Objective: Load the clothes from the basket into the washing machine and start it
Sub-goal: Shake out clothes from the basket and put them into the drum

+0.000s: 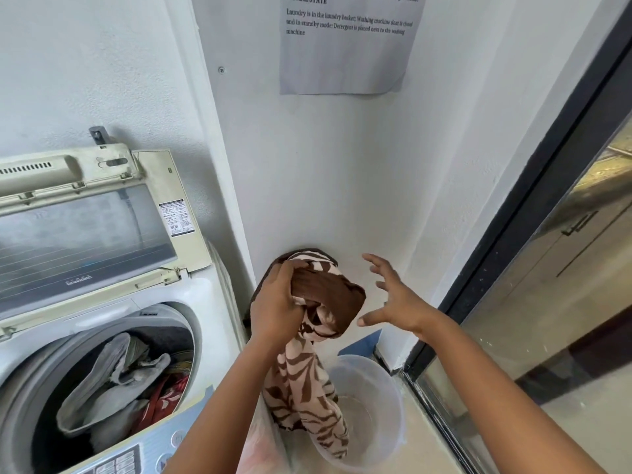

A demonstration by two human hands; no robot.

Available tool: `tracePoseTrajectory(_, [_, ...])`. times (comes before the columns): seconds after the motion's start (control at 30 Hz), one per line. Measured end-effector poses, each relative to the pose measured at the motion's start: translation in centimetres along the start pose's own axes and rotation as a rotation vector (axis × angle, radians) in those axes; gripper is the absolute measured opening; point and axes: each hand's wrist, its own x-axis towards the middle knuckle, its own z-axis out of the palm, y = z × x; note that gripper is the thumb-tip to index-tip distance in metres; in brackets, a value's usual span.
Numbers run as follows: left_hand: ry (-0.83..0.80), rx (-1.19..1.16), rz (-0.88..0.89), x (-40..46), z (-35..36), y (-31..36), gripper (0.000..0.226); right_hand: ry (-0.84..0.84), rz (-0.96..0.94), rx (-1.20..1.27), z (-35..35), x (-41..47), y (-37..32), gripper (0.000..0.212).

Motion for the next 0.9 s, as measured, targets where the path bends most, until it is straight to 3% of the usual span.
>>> tracePoseTrajectory(0.1, [-0.051,-0.149,0.033,0.3,-0.4,1.4,0.069,-0.120,-0.098,-0.125,0.9,0.7,-1.6,0.134])
tracePoseTrajectory(0.2, [-0.150,-0.459,0.069,0.4,-0.9,2.4,0.082,-0.113,-0.211,-0.188,1.9,1.6,-1.6,0.139])
tracePoseTrajectory(0.3, [-0.227,-0.615,0.111,0.5,-1.6,2.3,0.081,-0.012,-0.304,-0.116,1.6,1.8,-0.8,0.115])
tracePoseTrajectory(0.4, [-0.318,-0.565,0.160,0.3,-1.7,2.0,0.088,0.103,-0.323,-0.026,1.0,1.8,-0.3,0.080])
tracePoseTrajectory(0.53, [-0.332,-0.500,0.064,0.0,-1.7,1.5,0.100,0.260,-0.306,0.227,0.9,1.5,-0.7,0.051])
tracePoseTrajectory(0.67, [-0.492,-0.489,-0.141,-0.7,-1.3,-1.1,0.125,0.335,-0.303,0.599,0.3,0.9,-1.6,0.044])
tracePoseTrajectory(0.73, [-0.548,-0.495,-0.203,-1.3,-0.9,-2.3,0.129,0.302,-0.313,0.876,-0.2,0.6,-2.3,0.043])
tracePoseTrajectory(0.8, [-0.564,-0.596,-0.256,-1.6,-0.3,-3.0,0.128,0.226,-0.300,1.069,-0.3,0.6,-2.7,0.068])
tracePoseTrajectory(0.83, [-0.557,-0.656,-0.273,-1.6,0.0,-3.1,0.128,0.166,-0.293,1.140,-0.1,0.5,-2.7,0.070])
tracePoseTrajectory(0.9, [-0.561,-0.807,-0.316,-1.5,0.4,-2.1,0.127,0.077,-0.250,1.211,1.2,0.4,-2.3,0.060])
